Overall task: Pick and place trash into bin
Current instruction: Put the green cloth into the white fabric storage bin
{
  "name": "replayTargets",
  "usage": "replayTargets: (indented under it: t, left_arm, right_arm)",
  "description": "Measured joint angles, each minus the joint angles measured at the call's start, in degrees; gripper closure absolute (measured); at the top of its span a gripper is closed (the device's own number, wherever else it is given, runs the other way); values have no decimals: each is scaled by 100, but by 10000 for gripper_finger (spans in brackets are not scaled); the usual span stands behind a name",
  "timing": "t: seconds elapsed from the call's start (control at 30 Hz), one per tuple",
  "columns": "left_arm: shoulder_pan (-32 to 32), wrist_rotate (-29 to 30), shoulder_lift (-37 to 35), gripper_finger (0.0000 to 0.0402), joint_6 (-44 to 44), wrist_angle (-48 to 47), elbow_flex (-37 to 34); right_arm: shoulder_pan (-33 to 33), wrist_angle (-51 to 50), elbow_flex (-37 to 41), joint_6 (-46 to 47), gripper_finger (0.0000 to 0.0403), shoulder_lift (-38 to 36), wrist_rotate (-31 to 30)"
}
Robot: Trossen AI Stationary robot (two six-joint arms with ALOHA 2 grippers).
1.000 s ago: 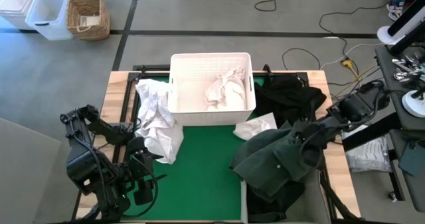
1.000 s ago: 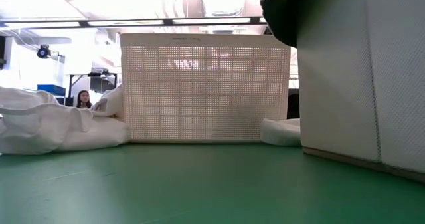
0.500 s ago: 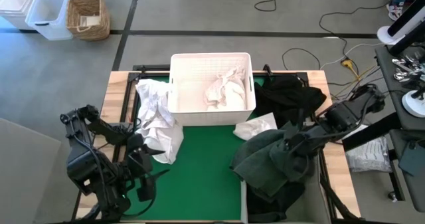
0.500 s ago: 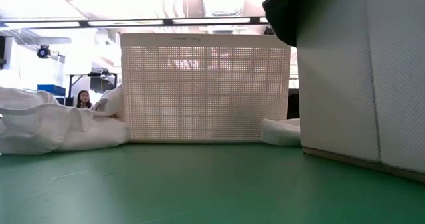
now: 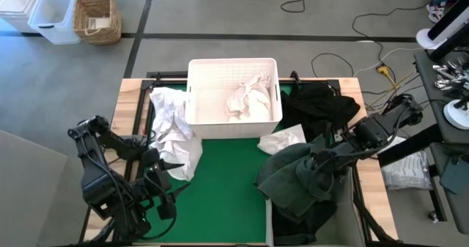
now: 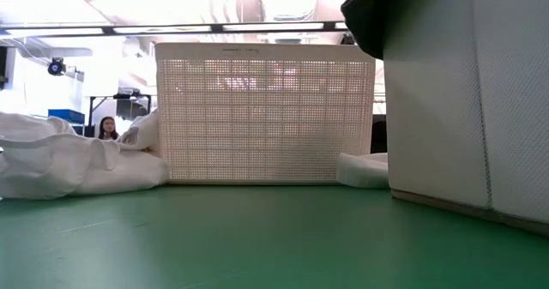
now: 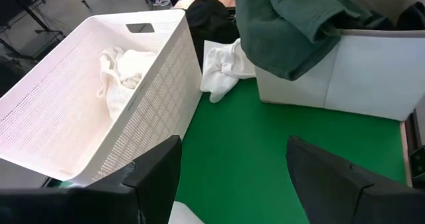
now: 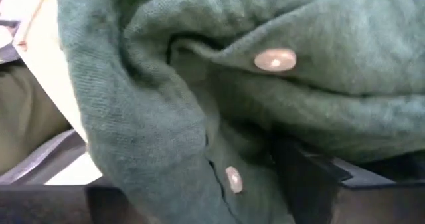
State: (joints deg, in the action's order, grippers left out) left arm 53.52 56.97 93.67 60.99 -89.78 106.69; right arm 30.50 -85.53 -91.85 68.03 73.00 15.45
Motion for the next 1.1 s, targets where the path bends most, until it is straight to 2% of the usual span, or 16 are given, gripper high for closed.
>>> replayTargets:
  t: [0.27, 0.6, 0.8, 0.97, 1.1]
  left_arm:
    - [0, -1, 0, 154, 0, 14, -140]
    - [0, -4, 0, 154, 0, 18, -231]
    - [0, 69, 0, 154, -1, 20, -231]
    - [0, 549, 0, 154, -31, 19, -233]
    - [-17, 895, 0, 154, -48, 17, -238]
  right_arm:
    - [2, 36, -135, 659, 155, -140, 306]
    - [1, -71, -979, 1045, 164, -239, 126]
    - [0, -88, -1665, 457, 170, -239, -1152]
    - [0, -75, -2041, -923, 170, -169, -2444]
    - [0, -84, -1938, -1897, 172, -157, -3456]
